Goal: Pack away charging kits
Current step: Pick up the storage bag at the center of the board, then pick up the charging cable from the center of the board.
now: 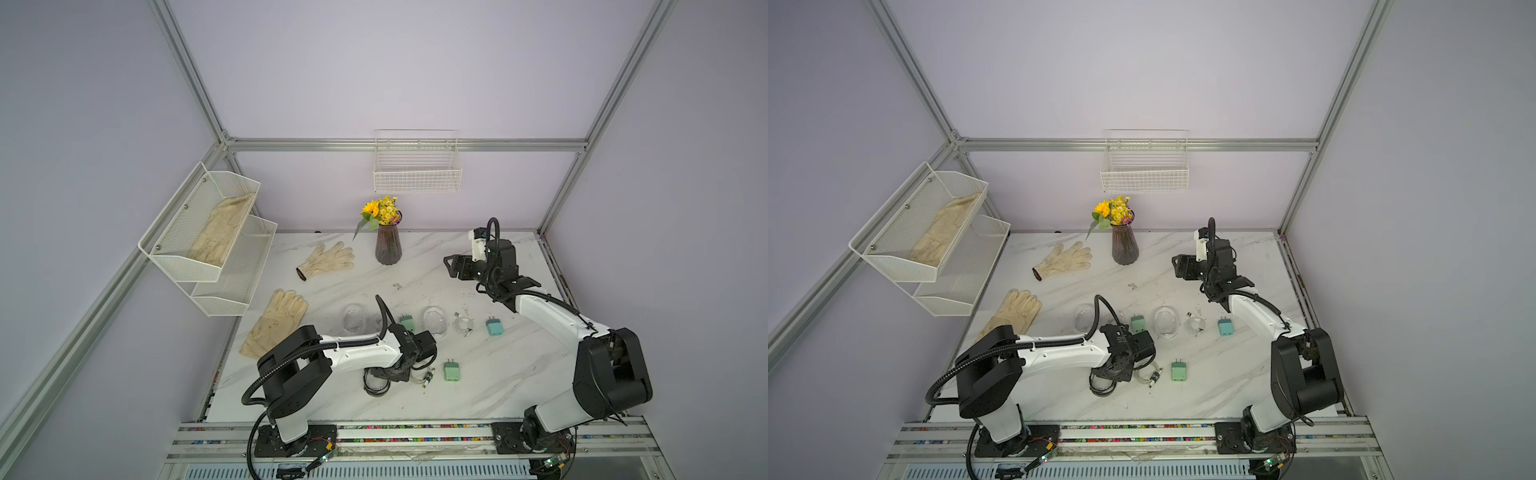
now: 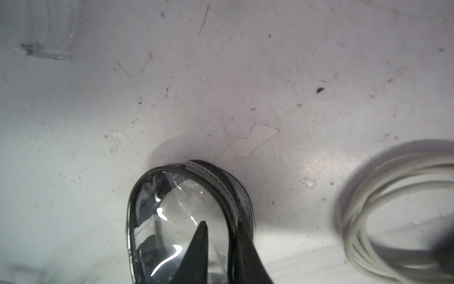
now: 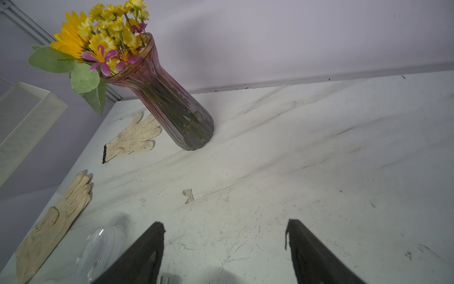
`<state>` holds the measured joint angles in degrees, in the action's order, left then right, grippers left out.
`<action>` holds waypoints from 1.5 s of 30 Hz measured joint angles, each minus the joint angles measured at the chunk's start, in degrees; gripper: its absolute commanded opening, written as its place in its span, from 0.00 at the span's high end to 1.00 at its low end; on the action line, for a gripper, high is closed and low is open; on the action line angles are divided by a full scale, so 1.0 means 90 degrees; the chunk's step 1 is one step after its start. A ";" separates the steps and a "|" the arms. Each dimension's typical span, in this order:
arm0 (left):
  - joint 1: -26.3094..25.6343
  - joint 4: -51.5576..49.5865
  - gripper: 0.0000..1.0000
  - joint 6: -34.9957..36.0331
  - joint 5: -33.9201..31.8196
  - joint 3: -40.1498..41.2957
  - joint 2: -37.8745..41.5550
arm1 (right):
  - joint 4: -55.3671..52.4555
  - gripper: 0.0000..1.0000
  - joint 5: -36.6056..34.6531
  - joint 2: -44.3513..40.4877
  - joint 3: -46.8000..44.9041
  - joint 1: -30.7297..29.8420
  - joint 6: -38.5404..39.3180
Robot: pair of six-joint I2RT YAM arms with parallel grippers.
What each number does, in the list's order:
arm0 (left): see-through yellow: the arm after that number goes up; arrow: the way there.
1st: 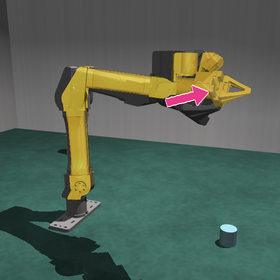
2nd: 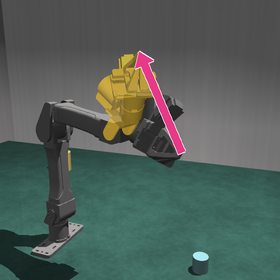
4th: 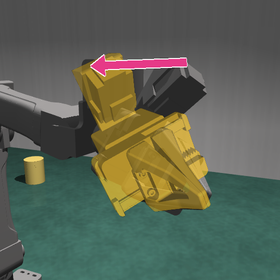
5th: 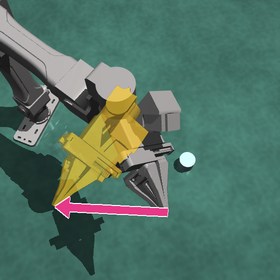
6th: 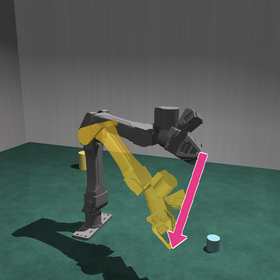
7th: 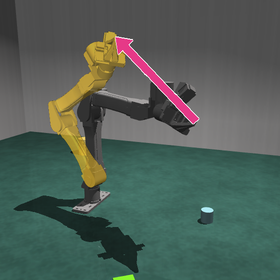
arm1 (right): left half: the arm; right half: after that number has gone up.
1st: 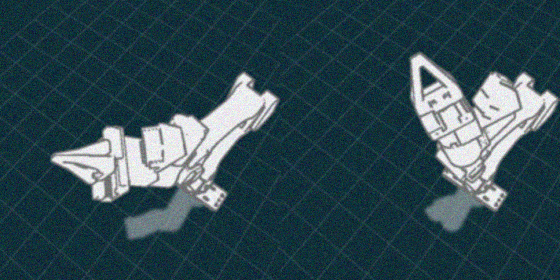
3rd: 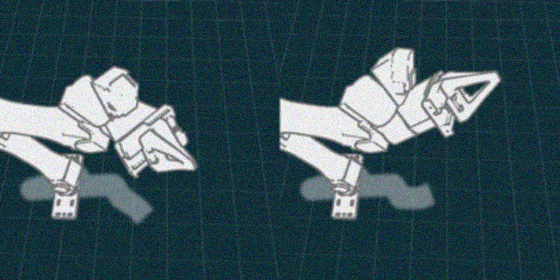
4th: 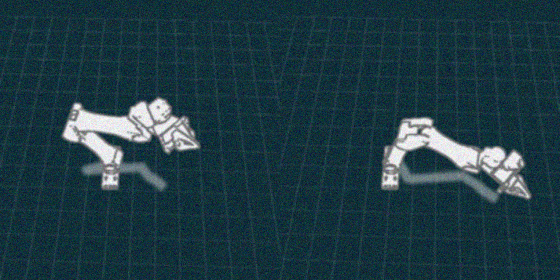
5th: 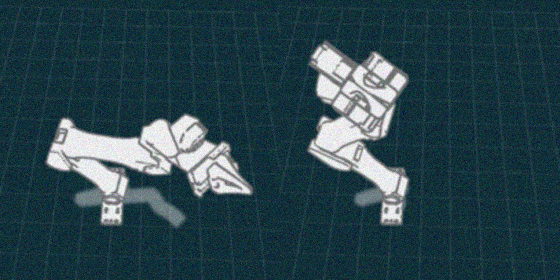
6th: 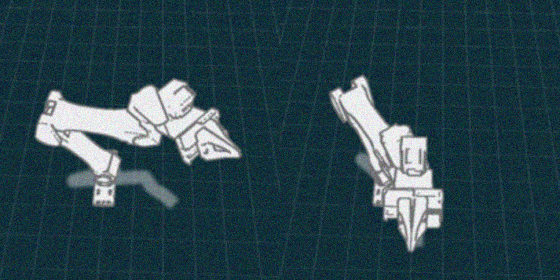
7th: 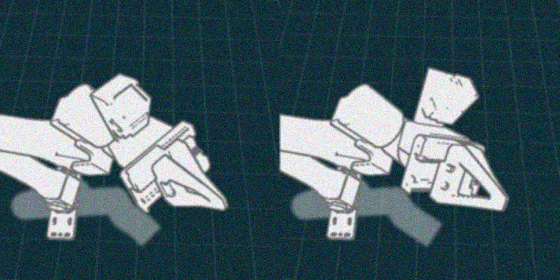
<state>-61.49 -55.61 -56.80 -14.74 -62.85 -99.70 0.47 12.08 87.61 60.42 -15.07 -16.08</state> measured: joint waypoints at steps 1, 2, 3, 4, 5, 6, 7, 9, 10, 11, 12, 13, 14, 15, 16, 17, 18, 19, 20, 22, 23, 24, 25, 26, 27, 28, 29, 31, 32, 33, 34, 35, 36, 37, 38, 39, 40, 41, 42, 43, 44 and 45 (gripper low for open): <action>0.0000 0.0053 0.91 0.0007 0.0015 0.0056 0.0046 | -0.0002 0.21 0.0005 0.0000 0.0000 -0.0012 0.0000; 0.0005 0.0104 0.92 0.0010 0.0032 0.0107 0.0097 | -0.0005 0.22 0.0007 0.0000 0.0000 -0.0027 0.0000; 0.0015 0.0158 0.94 0.0019 0.0056 0.0165 0.0163 | -0.0005 0.24 0.0010 0.0000 0.0000 -0.0051 -0.0002; 0.0027 0.0233 0.94 0.0029 0.0078 0.0250 0.0255 | -0.0010 0.25 0.0015 0.0000 0.0000 -0.0083 0.0000; 0.0044 0.0318 0.94 0.0034 0.0104 0.0335 0.0342 | -0.0024 0.27 0.0024 -0.0007 0.0000 -0.0114 -0.0002; 0.0073 0.0430 0.94 0.0032 0.0148 0.0457 0.0459 | -0.0061 0.30 0.0032 -0.0027 0.0000 -0.0160 -0.0012; 0.0104 0.0597 0.94 0.0032 0.0187 0.0610 0.0588 | -0.0124 0.34 0.0046 -0.0063 -0.0010 -0.0226 -0.0032; 0.0177 0.0933 0.95 0.0015 0.0287 0.0928 0.0877 | -0.0270 0.39 0.0078 -0.0175 -0.0039 -0.0386 -0.0095; 0.0209 0.1100 0.95 -0.0012 0.0318 0.1095 0.1027 | -0.0379 0.40 0.0104 -0.0257 -0.0061 -0.0505 -0.0153; 0.0228 0.1268 0.95 -0.0034 0.0355 0.1260 0.1183 | -0.0464 0.42 0.0112 -0.0338 -0.0100 -0.0629 -0.0209; 0.0260 0.1428 0.95 -0.0070 0.0406 0.1421 0.1336 | -0.0563 0.43 0.0129 -0.0452 -0.0175 -0.0806 -0.0325; 0.0291 0.1603 0.95 -0.0083 0.0452 0.1564 0.1472 | -0.0644 0.43 0.0136 -0.0571 -0.0265 -0.1001 -0.0408; 0.0306 0.1744 0.96 -0.0092 0.0486 0.1673 0.1566 | -0.0736 0.43 0.0129 -0.0665 -0.0335 -0.1185 -0.0503; 0.0333 0.1911 0.96 -0.0100 0.0549 0.1795 0.1676 | -0.0857 0.43 0.0107 -0.0763 -0.0415 -0.1416 -0.0631; 0.0347 0.2050 0.96 -0.0100 0.0610 0.1894 0.1766 | -0.0986 0.43 0.0090 -0.0835 -0.0481 -0.1678 -0.0767; 0.0369 0.2174 0.96 -0.0100 0.0656 0.1979 0.1851 | -0.1081 0.43 0.0039 -0.0872 -0.0522 -0.1897 -0.0896; 0.0391 0.2312 0.97 -0.0097 0.0729 0.2076 0.1962 | -0.1214 0.43 -0.0039 -0.0891 -0.0561 -0.2161 -0.1071; 0.0430 0.2433 0.98 -0.0090 0.0794 0.2169 0.2084 | -0.1309 0.43 -0.0109 -0.0911 -0.0612 -0.2385 -0.1248; 0.0466 0.2538 0.98 -0.0078 0.0857 0.2249 0.2191 | -0.1396 0.43 -0.0180 -0.0942 -0.0687 -0.2599 -0.1450; 0.0607 0.2807 0.99 -0.0068 0.1052 0.2446 0.2404 | -0.1532 0.44 -0.0306 -0.1071 -0.0928 -0.3014 -0.1940; 0.0690 0.2926 0.99 -0.0068 0.1134 0.2528 0.2472 | -0.1591 0.44 -0.0364 -0.1137 -0.1054 -0.3186 -0.2176; 0.0777 0.3070 0.99 -0.0061 0.1222 0.2635 0.2545 | -0.1649 0.45 -0.0420 -0.1188 -0.1180 -0.3351 -0.2433; 0.0855 0.3184 0.99 -0.0049 0.1311 0.2730 0.2618 | -0.1715 0.45 -0.0481 -0.1224 -0.1285 -0.3495 -0.2688; 0.0916 0.3264 0.99 -0.0034 0.1367 0.2795 0.2671 | -0.1773 0.45 -0.0546 -0.1241 -0.1360 -0.3638 -0.2897; 0.0974 0.3332 0.99 -0.0002 0.1433 0.2849 0.2732 | -0.1870 0.45 -0.0624 -0.1248 -0.1416 -0.3784 -0.3113; 0.1013 0.3390 0.99 0.0041 0.1469 0.2878 0.2793 | -0.1979 0.45 -0.0707 -0.1248 -0.1445 -0.3929 -0.3339; 0.1039 0.3434 0.99 0.0053 0.1486 0.2888 0.2839 | -0.2069 0.45 -0.0765 -0.1246 -0.1460 -0.4063 -0.3526; 0.1071 0.3524 0.99 0.0097 0.1532 0.2890 0.2956 | -0.2259 0.45 -0.0896 -0.1246 -0.1462 -0.4342 -0.3895; 0.1076 0.3572 0.99 0.0104 0.1554 0.2890 0.3007 | -0.2346 0.45 -0.0945 -0.1246 -0.1462 -0.4466 -0.4058; 0.1078 0.3623 0.99 0.0107 0.1574 0.2890 0.3060 | -0.2465 0.45 -0.0996 -0.1246 -0.1474 -0.4609 -0.4252; 0.1078 0.3682 0.99 0.0109 0.1598 0.2902 0.3109 | -0.2591 0.45 -0.1056 -0.1248 -0.1491 -0.4741 -0.4427; 0.1081 0.3755 0.99 0.0109 0.1615 0.2934 0.3150 | -0.2693 0.44 -0.1100 -0.1253 -0.1518 -0.4838 -0.4578; 0.1081 0.3830 0.99 0.0107 0.1627 0.2985 0.3186 | -0.2790 0.43 -0.1134 -0.1263 -0.1564 -0.4928 -0.4731; 0.1081 0.3912 0.99 0.0107 0.1647 0.3062 0.3220 | -0.2888 0.42 -0.1151 -0.1297 -0.1632 -0.5005 -0.4879; 0.1081 0.3968 0.99 0.0107 0.1656 0.3128 0.3237 | -0.2980 0.42 -0.1173 -0.1333 -0.1695 -0.5047 -0.5005; 0.1081 0.4024 0.99 0.0107 0.1673 0.3208 0.3242 | -0.3067 0.41 -0.1205 -0.1370 -0.1768 -0.5056 -0.5127; 0.1081 0.4070 0.99 0.0107 0.1690 0.3276 0.3240 | -0.3140 0.41 -0.1241 -0.1394 -0.1834 -0.5054 -0.5231; 0.1081 0.4092 0.99 0.0109 0.1700 0.3322 0.3240 | -0.3191 0.41 -0.1251 -0.1413 -0.1899 -0.5054 -0.5340; 0.1081 0.4087 0.99 0.0112 0.1717 0.3342 0.3235 | -0.3228 0.40 -0.1260 -0.1421 -0.1965 -0.5051 -0.5428; 0.1081 0.4107 0.99 0.0119 0.1732 0.3347 0.3223 | -0.3252 0.40 -0.1263 -0.1421 -0.2025 -0.5054 -0.5510; 0.1081 0.4136 0.99 0.0121 0.1739 0.3347 0.3220 | -0.3259 0.40 -0.1260 -0.1421 -0.2072 -0.5054 -0.5578; 0.1081 0.4167 0.99 0.0124 0.1746 0.3347 0.3218 | -0.3274 0.40 -0.1260 -0.1421 -0.2113 -0.5054 -0.5634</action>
<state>-51.77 -18.11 -55.68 0.97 -32.73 -70.74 -28.99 0.73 74.83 41.41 -60.55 -66.78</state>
